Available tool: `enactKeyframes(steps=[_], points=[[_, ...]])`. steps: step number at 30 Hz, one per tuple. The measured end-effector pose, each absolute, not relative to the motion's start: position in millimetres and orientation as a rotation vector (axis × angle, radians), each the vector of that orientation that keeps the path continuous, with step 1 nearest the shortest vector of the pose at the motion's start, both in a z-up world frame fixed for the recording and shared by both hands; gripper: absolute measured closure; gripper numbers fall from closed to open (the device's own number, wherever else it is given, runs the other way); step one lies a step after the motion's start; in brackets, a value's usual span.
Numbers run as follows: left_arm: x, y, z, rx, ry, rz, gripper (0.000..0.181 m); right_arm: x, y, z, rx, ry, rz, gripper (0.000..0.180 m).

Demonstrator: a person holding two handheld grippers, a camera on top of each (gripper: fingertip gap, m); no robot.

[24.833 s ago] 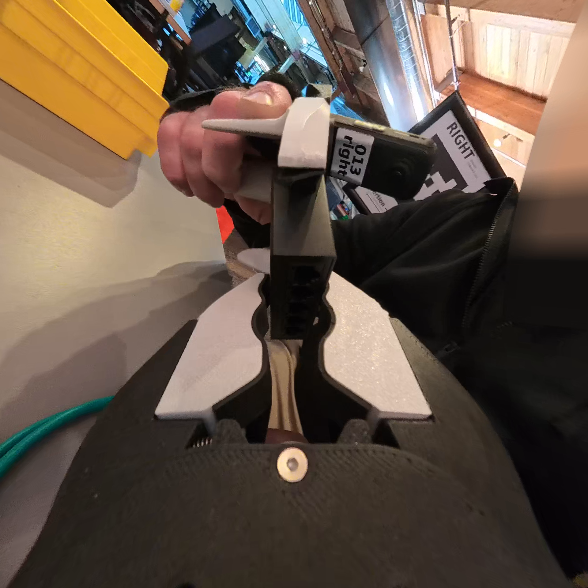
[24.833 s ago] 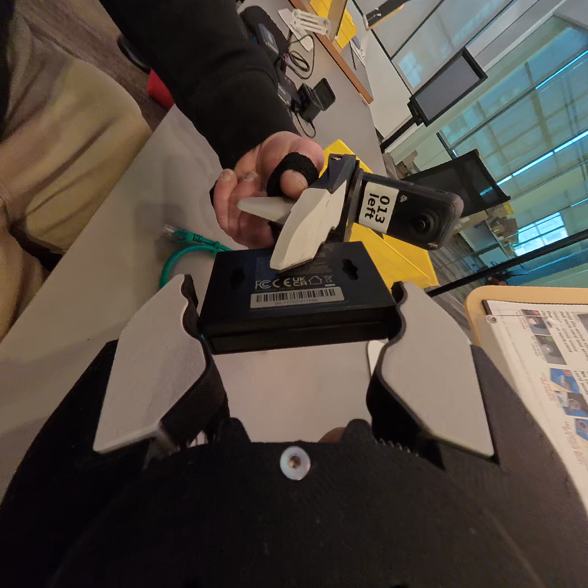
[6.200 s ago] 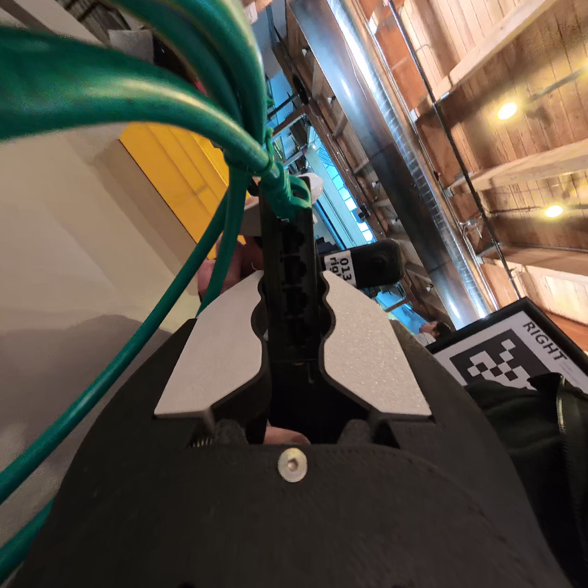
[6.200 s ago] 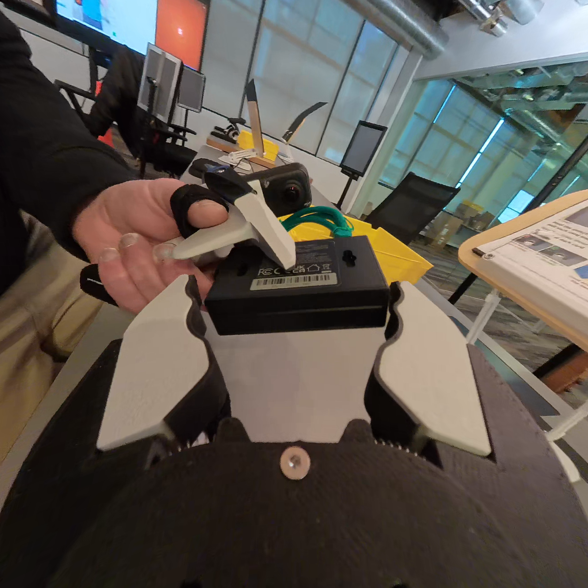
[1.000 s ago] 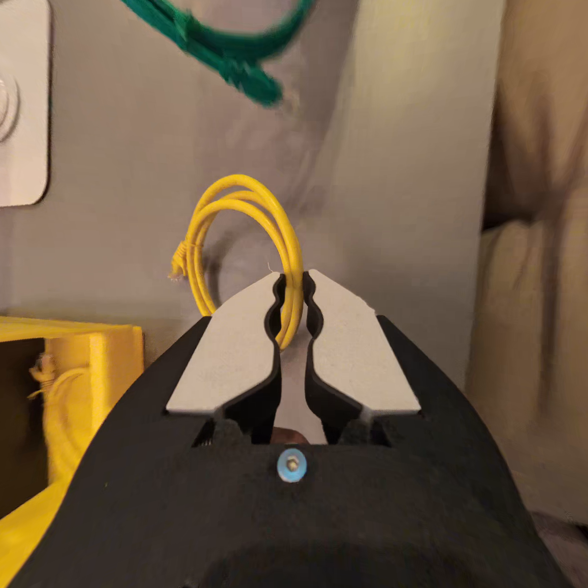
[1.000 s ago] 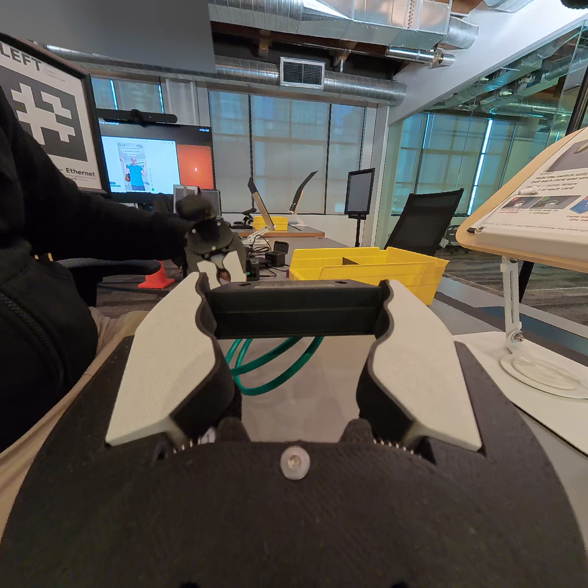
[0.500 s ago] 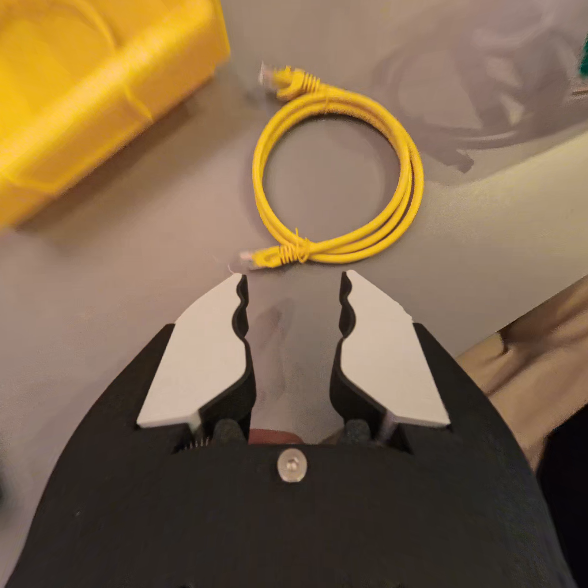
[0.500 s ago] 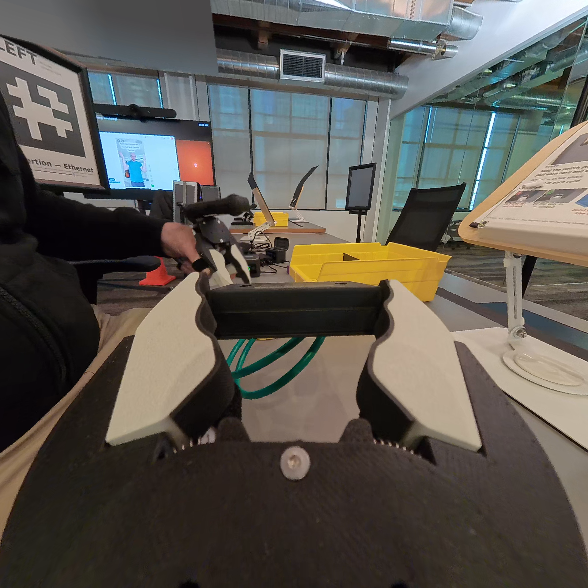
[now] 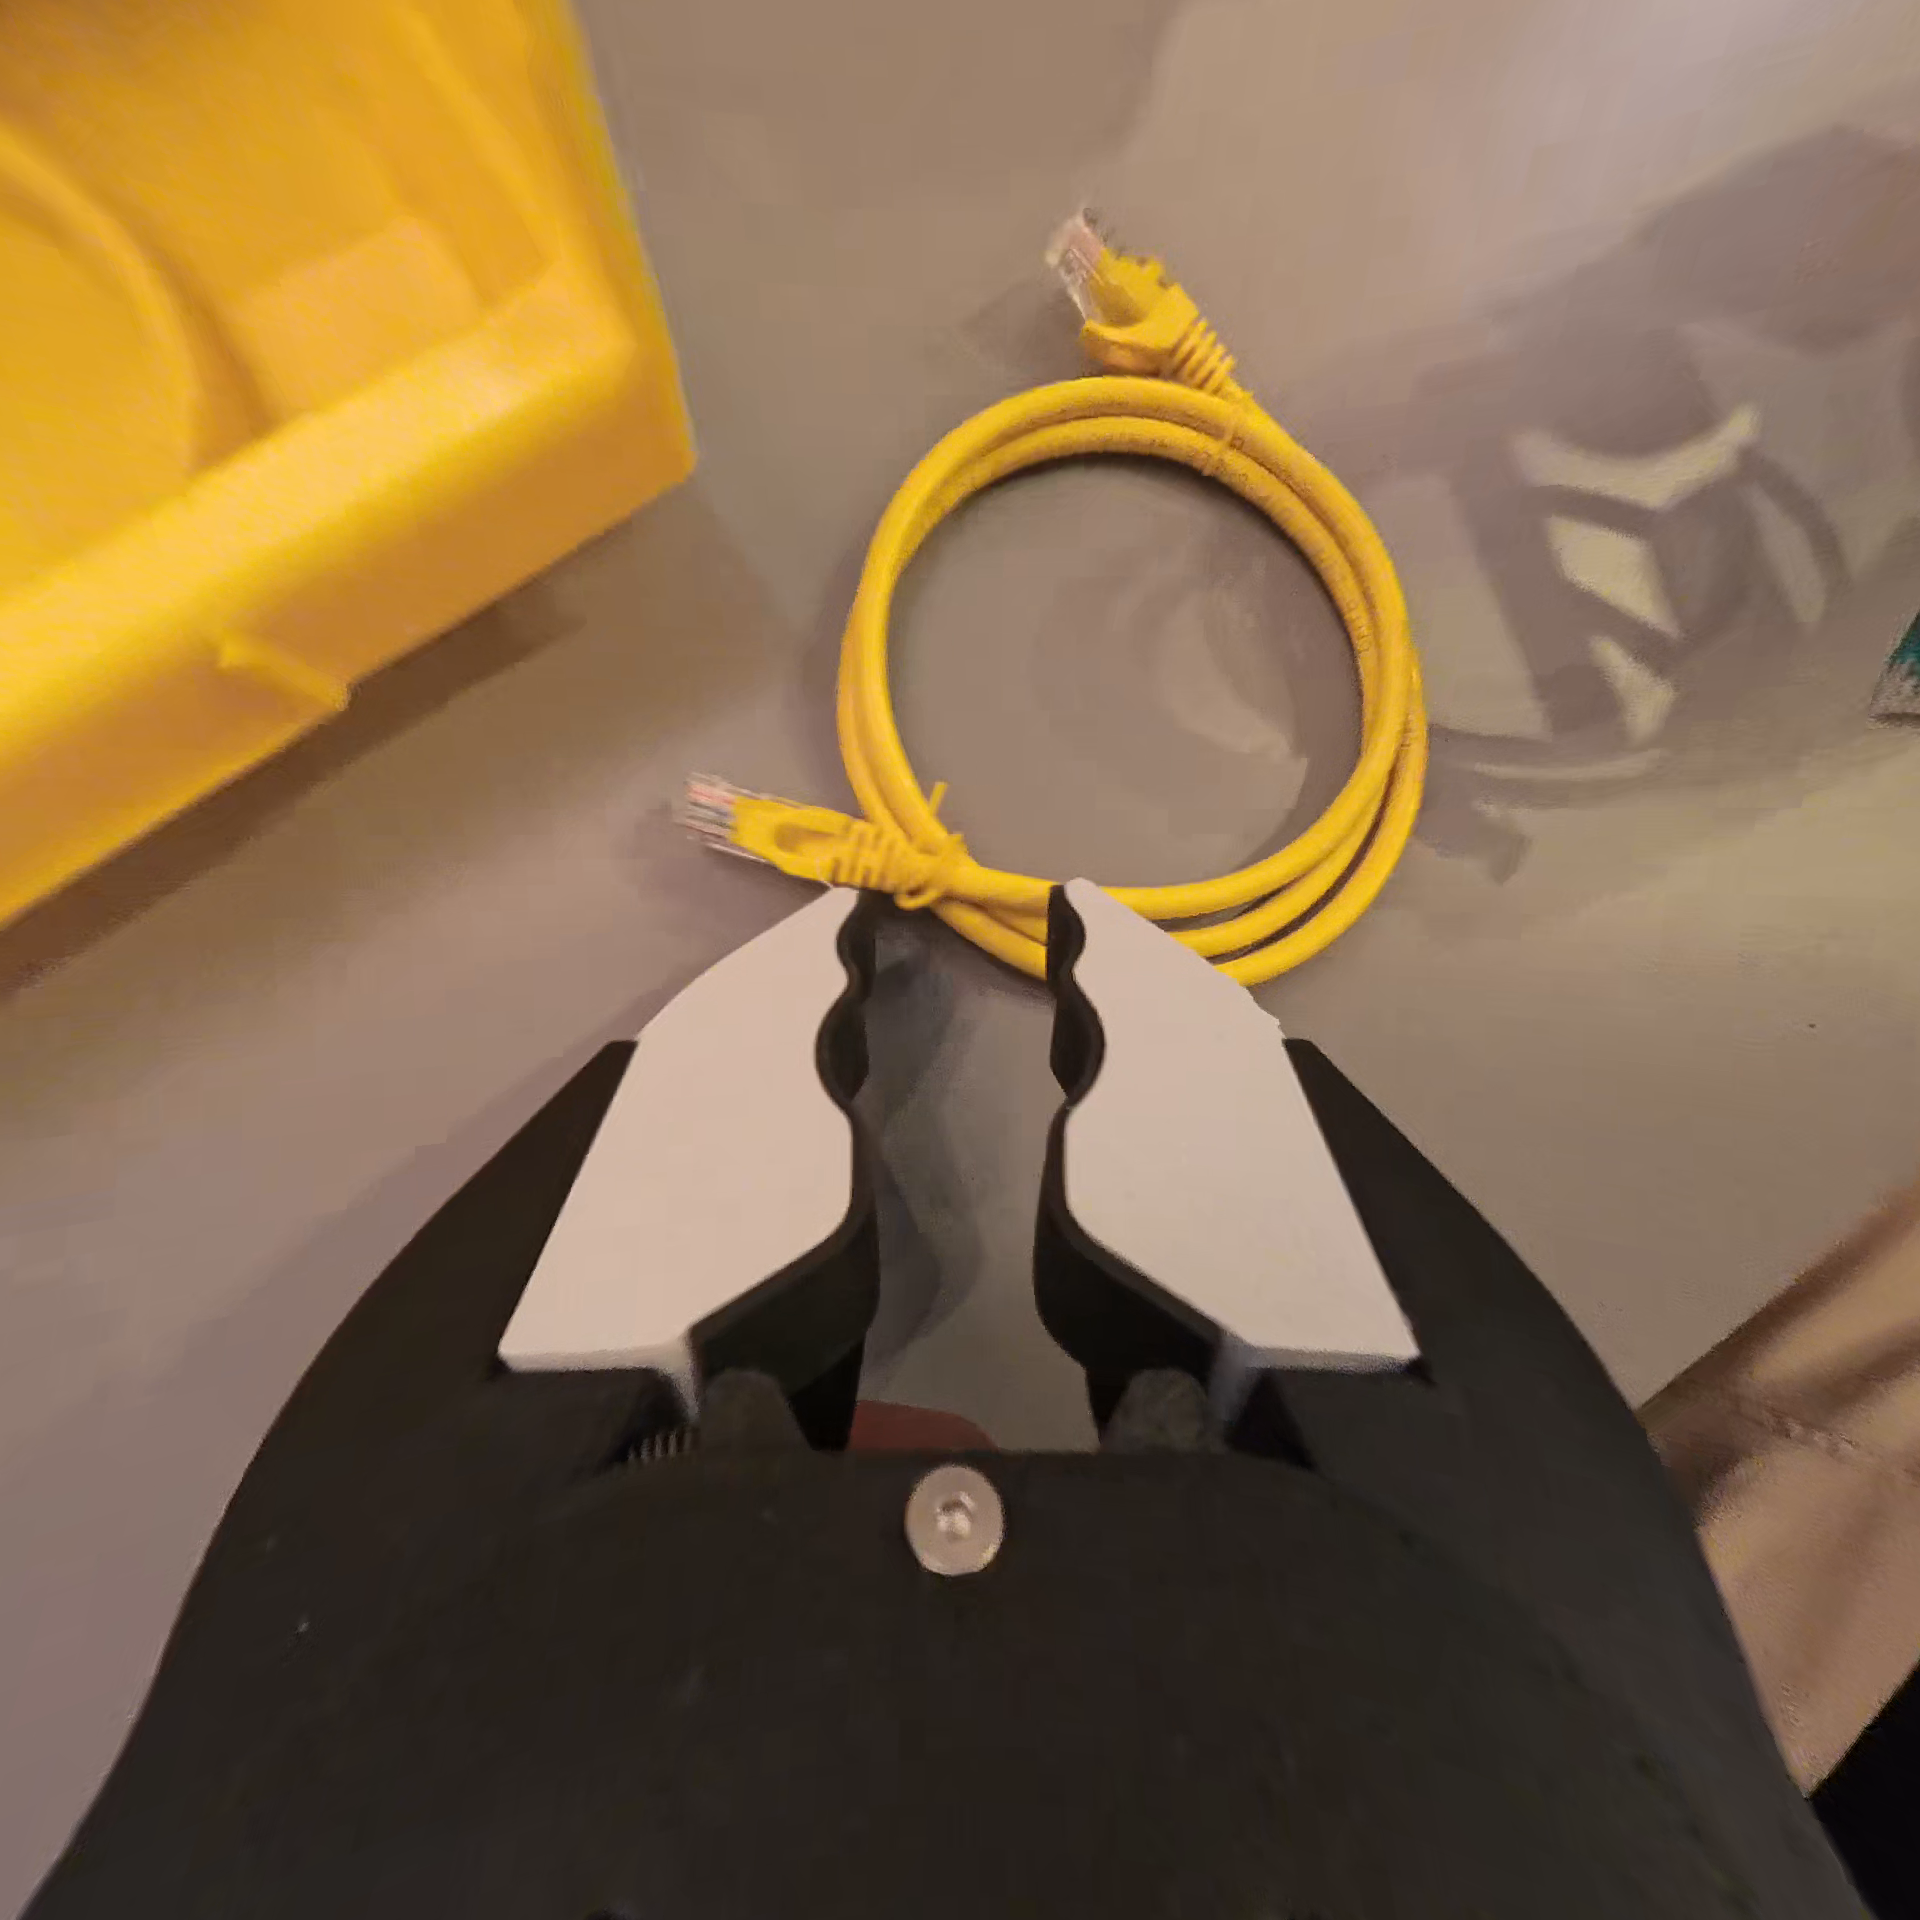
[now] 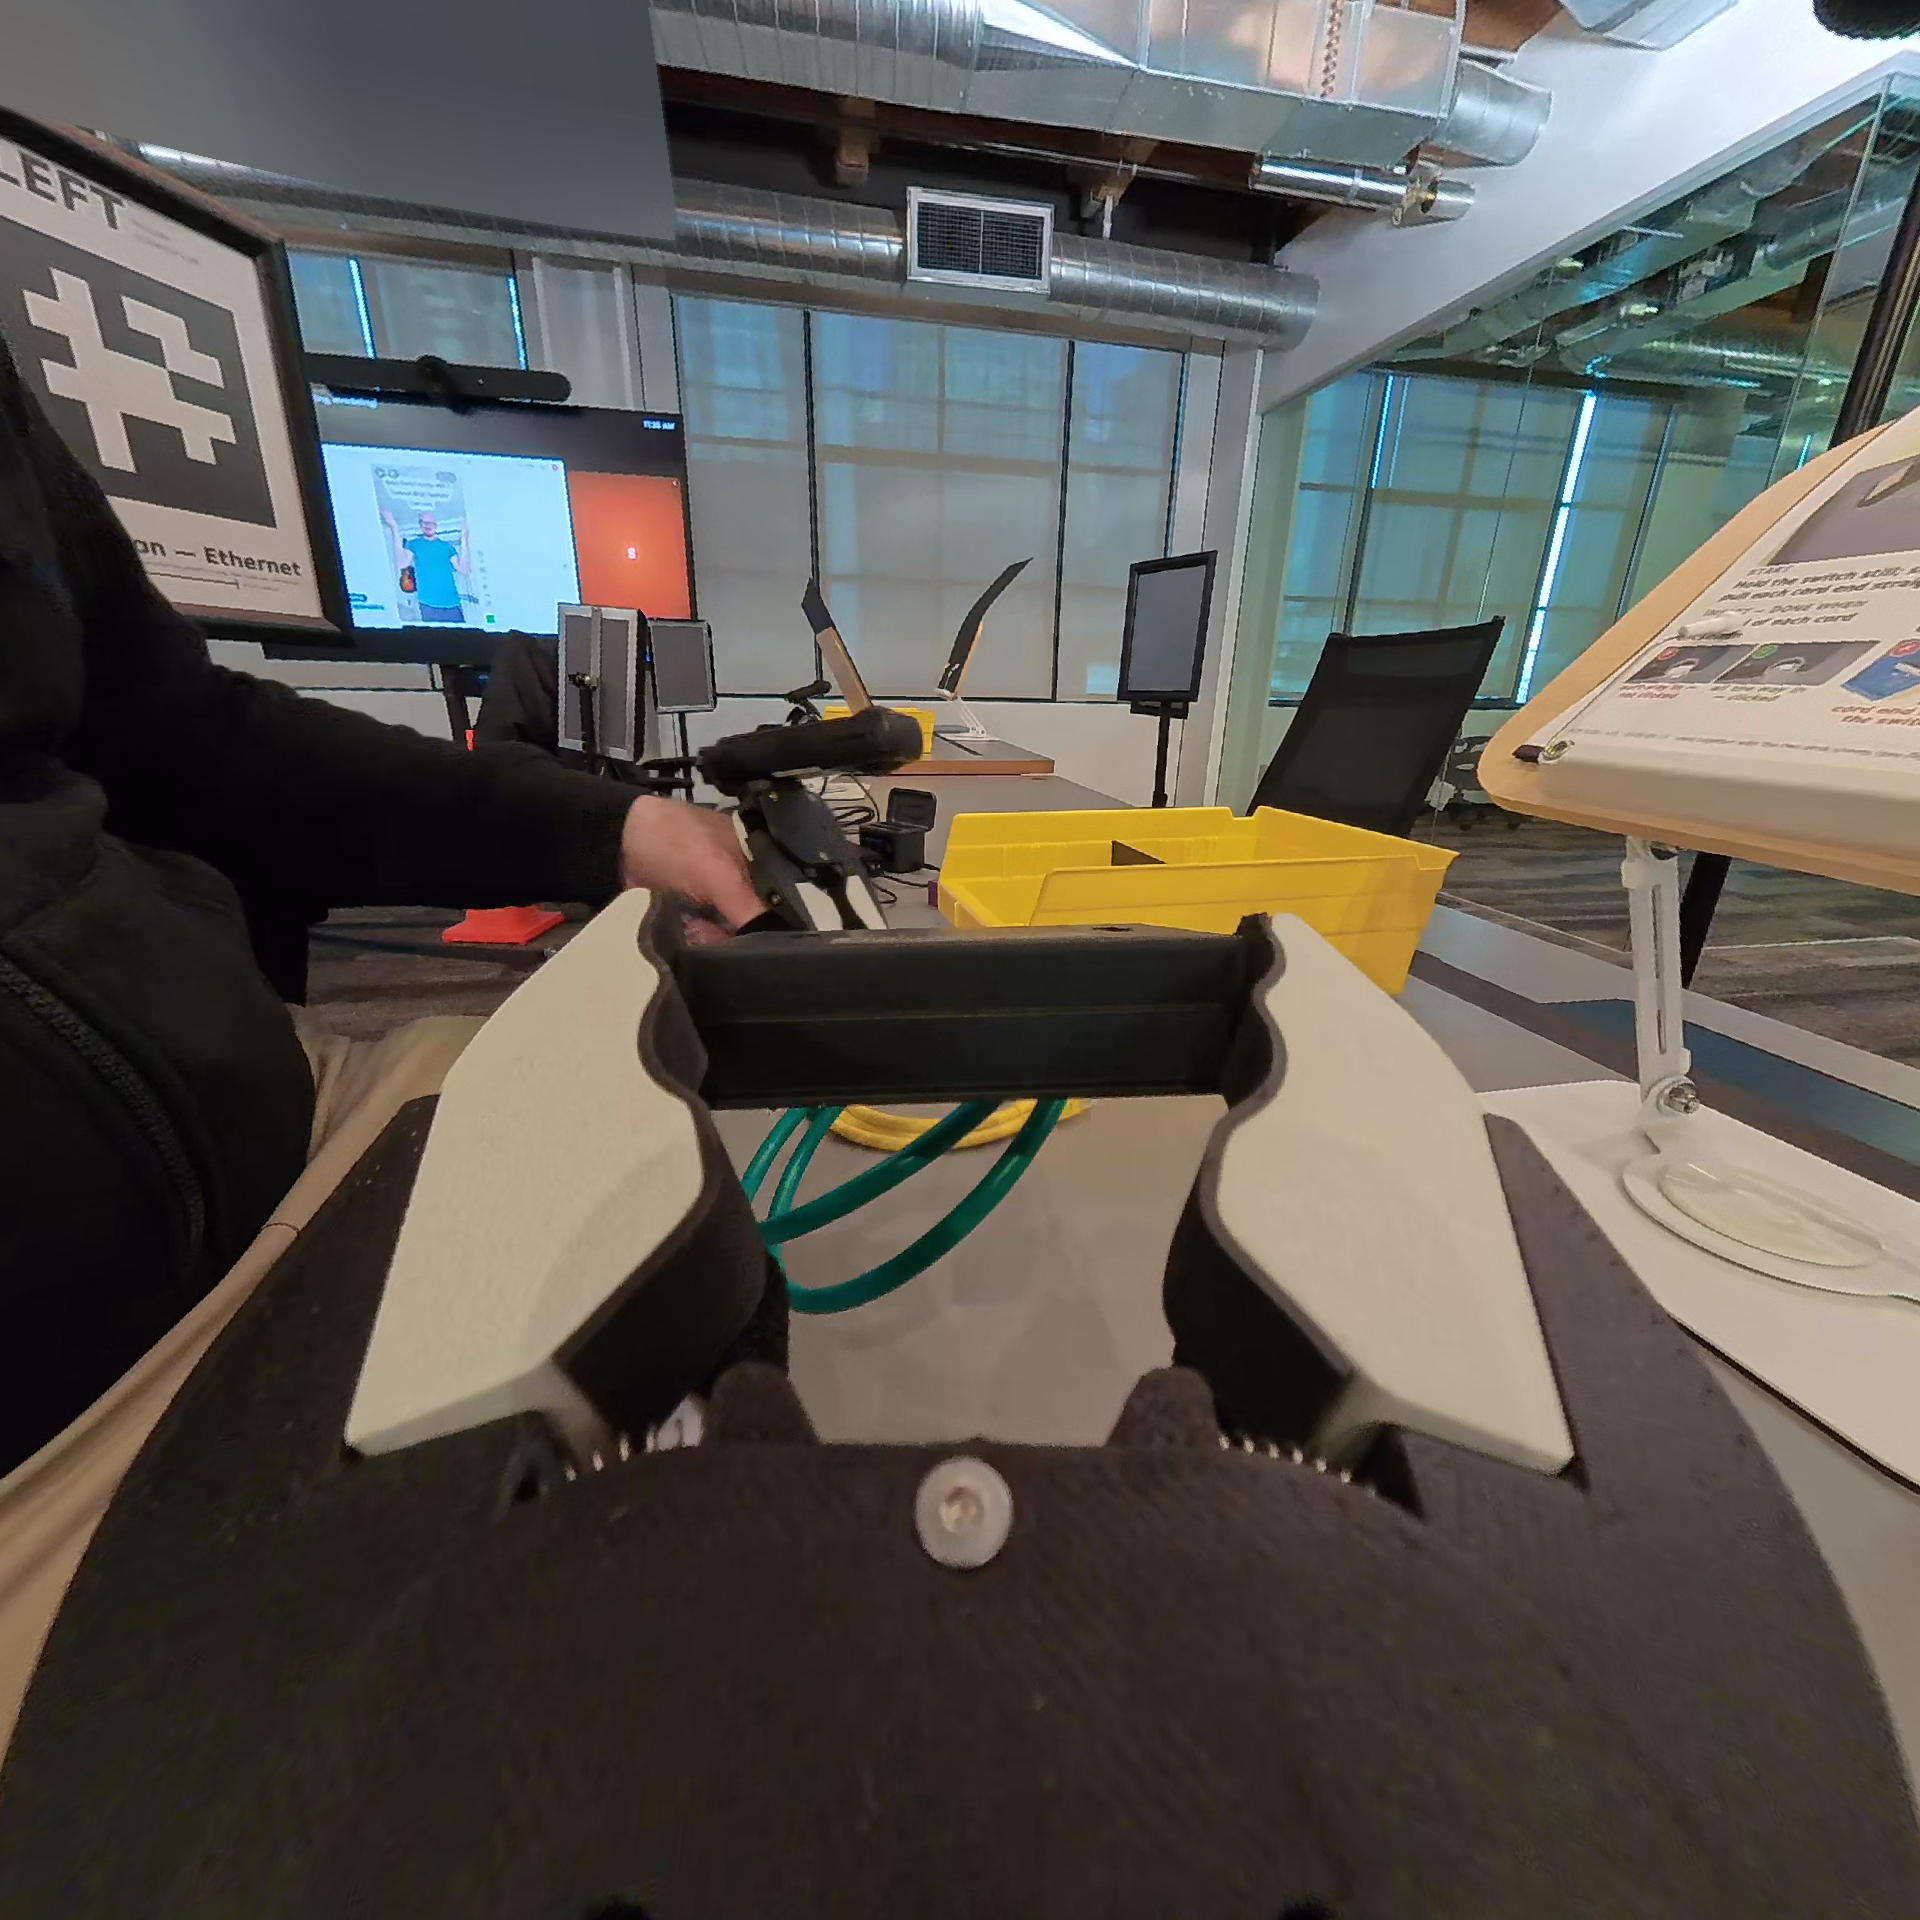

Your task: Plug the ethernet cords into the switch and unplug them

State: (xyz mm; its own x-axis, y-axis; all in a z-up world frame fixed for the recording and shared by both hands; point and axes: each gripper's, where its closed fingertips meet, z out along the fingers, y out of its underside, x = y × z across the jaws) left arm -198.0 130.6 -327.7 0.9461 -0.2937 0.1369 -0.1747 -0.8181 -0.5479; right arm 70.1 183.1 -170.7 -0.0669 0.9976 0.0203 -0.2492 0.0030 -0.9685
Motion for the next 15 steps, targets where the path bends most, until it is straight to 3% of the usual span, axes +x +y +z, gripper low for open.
enactKeyframes(steps=[6,8,10,15], points=[[-191,159,-333,-2.624,0.301,-0.302,0.115,71,184,-170,-0.980,-1.073,1.352,0.081],[-191,168,-335,-2.612,0.264,-0.264,0.119,71,184,-170,-0.976,-1.071,1.351,0.081],[-189,171,-336,-2.614,0.259,-0.232,0.144,72,184,-169,-0.975,-1.072,1.350,0.081],[-185,171,-335,-2.575,0.457,-0.156,0.159,73,183,-167,-0.966,-1.069,1.351,0.081]])
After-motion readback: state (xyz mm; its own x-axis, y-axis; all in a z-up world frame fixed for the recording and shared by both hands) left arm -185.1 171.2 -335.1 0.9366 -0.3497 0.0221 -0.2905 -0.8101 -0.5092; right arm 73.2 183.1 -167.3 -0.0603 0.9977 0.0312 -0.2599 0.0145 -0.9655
